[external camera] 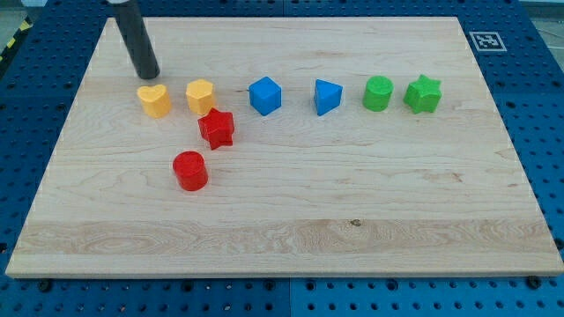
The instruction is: Move the red star to the left of the yellow heart
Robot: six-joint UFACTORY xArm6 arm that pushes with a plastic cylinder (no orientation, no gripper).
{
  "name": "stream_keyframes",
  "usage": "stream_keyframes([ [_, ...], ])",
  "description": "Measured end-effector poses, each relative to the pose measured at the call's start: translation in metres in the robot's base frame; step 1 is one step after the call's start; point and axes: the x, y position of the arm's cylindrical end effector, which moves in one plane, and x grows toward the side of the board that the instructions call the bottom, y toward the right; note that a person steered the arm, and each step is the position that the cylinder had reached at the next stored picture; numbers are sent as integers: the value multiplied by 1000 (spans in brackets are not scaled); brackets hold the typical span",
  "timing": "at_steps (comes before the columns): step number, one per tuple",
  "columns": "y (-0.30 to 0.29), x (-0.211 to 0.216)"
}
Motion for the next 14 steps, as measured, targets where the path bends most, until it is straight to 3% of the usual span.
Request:
stream_keyframes([
  [3, 150, -101],
  [4, 219, -104],
  [6, 379, -69],
  [8, 524, 25],
  [9, 536, 66],
  [10, 501, 127],
  [14, 186, 146],
])
